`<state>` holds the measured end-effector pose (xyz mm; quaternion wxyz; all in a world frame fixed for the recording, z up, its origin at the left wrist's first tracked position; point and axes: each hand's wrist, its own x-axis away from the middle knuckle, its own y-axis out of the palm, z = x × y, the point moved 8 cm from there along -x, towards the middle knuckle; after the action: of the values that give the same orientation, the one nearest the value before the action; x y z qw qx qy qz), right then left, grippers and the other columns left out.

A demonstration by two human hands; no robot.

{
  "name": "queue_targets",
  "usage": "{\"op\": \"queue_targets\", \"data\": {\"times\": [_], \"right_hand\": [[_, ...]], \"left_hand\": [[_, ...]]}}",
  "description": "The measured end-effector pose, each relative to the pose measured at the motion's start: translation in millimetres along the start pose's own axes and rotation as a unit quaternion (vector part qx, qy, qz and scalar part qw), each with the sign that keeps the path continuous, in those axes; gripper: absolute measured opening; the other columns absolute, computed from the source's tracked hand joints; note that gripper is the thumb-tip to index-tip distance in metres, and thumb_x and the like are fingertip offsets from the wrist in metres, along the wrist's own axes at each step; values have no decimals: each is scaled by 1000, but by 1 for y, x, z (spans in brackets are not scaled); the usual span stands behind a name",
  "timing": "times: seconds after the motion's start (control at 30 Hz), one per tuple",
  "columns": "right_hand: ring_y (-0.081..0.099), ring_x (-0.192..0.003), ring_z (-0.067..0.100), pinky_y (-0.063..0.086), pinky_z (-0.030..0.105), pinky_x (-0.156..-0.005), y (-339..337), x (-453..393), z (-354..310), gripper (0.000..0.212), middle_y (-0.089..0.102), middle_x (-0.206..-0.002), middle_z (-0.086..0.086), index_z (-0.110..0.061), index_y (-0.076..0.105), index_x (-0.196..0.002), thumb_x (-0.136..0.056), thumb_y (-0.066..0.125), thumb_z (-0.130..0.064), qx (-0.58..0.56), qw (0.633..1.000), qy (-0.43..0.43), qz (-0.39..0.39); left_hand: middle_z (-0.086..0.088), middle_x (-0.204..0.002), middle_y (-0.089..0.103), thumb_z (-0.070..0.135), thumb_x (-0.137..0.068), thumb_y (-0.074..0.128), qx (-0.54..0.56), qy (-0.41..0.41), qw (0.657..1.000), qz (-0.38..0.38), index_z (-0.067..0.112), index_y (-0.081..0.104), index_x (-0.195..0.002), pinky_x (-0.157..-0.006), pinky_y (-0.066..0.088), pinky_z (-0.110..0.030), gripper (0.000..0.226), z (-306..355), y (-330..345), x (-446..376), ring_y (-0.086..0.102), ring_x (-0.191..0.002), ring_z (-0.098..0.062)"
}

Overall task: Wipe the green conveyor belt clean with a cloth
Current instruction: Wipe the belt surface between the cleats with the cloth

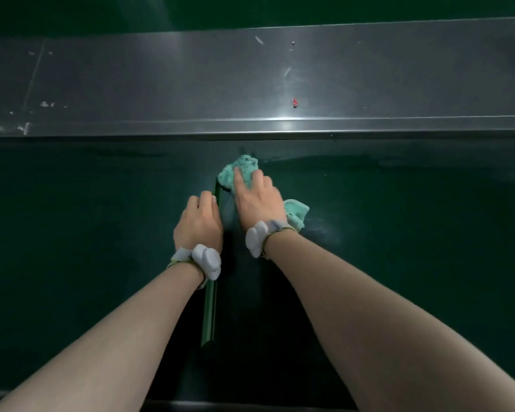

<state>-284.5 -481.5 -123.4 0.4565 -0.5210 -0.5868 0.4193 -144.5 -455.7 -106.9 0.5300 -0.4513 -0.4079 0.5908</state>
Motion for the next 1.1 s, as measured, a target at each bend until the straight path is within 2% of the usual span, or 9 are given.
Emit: {"op": "queue_targets", "data": {"times": [0.13, 0.2, 0.33, 0.47, 0.57, 0.63, 0.77, 0.9, 1.1], "right_hand": [[51, -101, 39, 47, 42, -77, -20, 3, 101, 62, 47, -125, 21, -21, 29, -159, -101, 51, -29, 14, 989, 142, 40], [50, -100, 39, 46, 43, -76, -32, 9, 137, 60, 47, -123, 22, -19, 31, -158, -103, 48, -36, 32, 983, 170, 68], [49, -109, 38, 48, 42, -82, -31, 3, 127, 58, 41, -135, 23, -16, 28, -159, -106, 42, -36, 14, 976, 208, 60], [50, -113, 39, 51, 43, -87, -9, 1, 42, 58, 36, -144, 26, -18, 28, -159, -105, 46, -30, -63, 986, 149, 25], [53, -91, 31, 47, 37, -70, 8, 36, -22, 58, 50, -124, 22, -12, 36, -155, -101, 52, -23, -60, 995, 76, 12], [50, -87, 29, 44, 35, -67, 18, 65, -44, 60, 53, -117, 20, -9, 38, -153, -96, 51, -19, -58, 996, 66, 2], [56, -90, 32, 52, 39, -69, 26, 161, -57, 74, 50, -125, 21, -12, 41, -152, -81, 62, -11, -90, 993, 53, -52], [57, -87, 30, 55, 40, -68, 34, 251, -65, 75, 53, -124, 16, -17, 42, -153, -83, 68, -19, -94, 991, 24, -96], [56, -87, 33, 53, 43, -68, 30, 216, -49, 71, 51, -122, 17, -17, 38, -156, -87, 55, -22, -27, 998, -9, -54]], "left_hand": [[-8, -85, 54, 25, -109, 42, -27, 46, 999, -2, 11, 51, -94, -47, 28, -31, 23, -1, -5, -1, 40, -57, -23], [-6, -83, 53, 24, -109, 44, -34, 46, 998, -2, 12, 51, -93, -46, 27, -30, 22, 0, -3, -2, 36, -58, -18], [-4, -80, 48, 24, -110, 42, 0, 70, 997, -16, 11, 50, -94, -46, 28, -31, 22, -1, 0, -7, 37, -56, -21], [-9, -84, 51, 27, -110, 40, 24, 61, 998, -23, 9, 52, -97, -46, 34, -35, 25, -1, -1, -7, 46, -59, -31], [-13, -96, 55, 32, -109, 37, 26, 22, 997, -68, 11, 52, -106, -53, 38, -40, 27, -1, 6, -8, 55, -74, -36], [-13, -101, 55, 33, -110, 34, 29, 12, 995, -90, 12, 51, -110, -57, 36, -40, 28, -5, 8, -10, 55, -79, -36], [-11, -98, 53, 33, -111, 29, 52, 21, 993, -106, 10, 49, -111, -58, 33, -37, 30, -5, 1, -9, 45, -71, -32], [-9, -94, 50, 33, -111, 27, 58, 17, 992, -108, 10, 47, -110, -54, 28, -33, 30, -5, -1, -8, 43, -67, -29], [-7, -87, 49, 35, -110, 26, 66, 44, 994, -71, 11, 48, -104, -50, 35, -34, 33, -8, -2, -6, 43, -63, -28]]}}
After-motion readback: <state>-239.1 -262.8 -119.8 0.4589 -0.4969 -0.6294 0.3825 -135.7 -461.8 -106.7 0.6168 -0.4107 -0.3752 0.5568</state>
